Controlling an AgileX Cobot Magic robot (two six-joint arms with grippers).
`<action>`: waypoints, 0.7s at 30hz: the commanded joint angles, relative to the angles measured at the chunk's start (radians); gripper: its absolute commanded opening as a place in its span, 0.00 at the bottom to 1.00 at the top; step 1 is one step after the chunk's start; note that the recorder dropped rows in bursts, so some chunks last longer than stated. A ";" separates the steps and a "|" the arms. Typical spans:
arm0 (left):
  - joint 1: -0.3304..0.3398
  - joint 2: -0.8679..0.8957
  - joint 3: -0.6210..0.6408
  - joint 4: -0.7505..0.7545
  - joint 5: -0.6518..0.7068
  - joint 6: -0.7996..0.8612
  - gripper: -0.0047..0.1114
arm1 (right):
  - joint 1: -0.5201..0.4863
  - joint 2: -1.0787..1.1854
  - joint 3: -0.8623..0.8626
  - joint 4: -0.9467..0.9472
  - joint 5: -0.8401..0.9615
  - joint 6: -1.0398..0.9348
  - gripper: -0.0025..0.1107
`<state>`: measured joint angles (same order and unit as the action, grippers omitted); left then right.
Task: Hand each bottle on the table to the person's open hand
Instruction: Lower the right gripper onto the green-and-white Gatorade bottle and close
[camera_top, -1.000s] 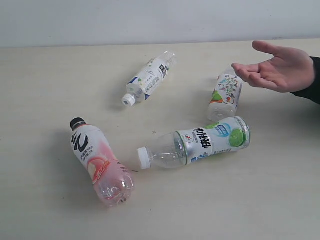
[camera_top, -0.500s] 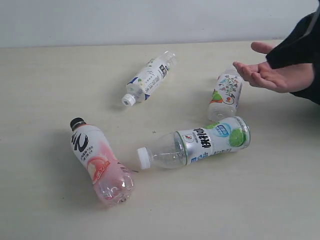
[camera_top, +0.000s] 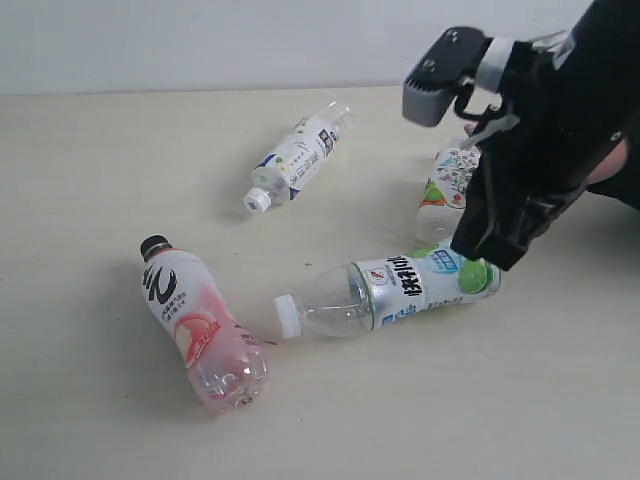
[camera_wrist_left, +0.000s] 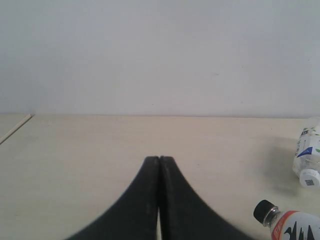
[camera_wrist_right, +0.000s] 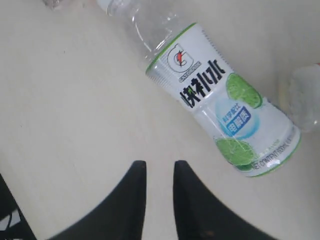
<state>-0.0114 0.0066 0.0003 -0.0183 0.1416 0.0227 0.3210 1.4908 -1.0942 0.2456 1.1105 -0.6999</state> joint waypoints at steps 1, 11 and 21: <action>0.001 -0.007 0.000 0.001 -0.002 -0.002 0.04 | 0.059 0.053 -0.010 -0.078 -0.008 -0.014 0.32; 0.001 -0.007 0.000 0.001 -0.002 -0.002 0.04 | 0.133 0.114 -0.010 -0.092 -0.050 -0.106 0.57; 0.001 -0.007 0.000 0.001 -0.002 -0.002 0.04 | 0.196 0.156 -0.010 -0.097 -0.254 -0.374 0.61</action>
<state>-0.0114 0.0066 0.0003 -0.0183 0.1416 0.0227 0.5026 1.6237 -1.0960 0.1587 0.9000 -1.0013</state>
